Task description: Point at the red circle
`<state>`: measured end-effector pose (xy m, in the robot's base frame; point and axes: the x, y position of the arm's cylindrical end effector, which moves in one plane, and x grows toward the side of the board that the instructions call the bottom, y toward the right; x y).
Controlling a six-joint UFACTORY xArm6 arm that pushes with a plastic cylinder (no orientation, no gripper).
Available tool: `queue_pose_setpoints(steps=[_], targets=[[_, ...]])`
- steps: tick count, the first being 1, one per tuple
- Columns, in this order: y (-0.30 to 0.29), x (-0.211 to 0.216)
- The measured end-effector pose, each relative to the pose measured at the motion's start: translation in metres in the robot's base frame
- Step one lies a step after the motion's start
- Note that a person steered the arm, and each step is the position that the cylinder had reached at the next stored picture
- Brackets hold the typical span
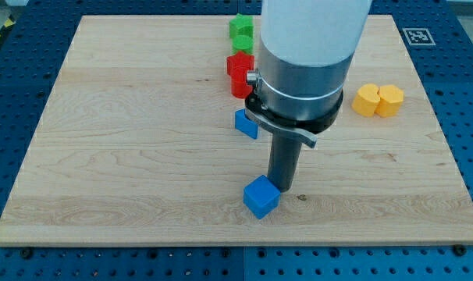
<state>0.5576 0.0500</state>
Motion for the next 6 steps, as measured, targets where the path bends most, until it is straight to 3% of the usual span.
queue_pose_setpoints(steps=[1, 3, 4, 6], targets=[[0.001, 0.005], [0.054, -0.033], [0.065, -0.068], [0.033, -0.157]])
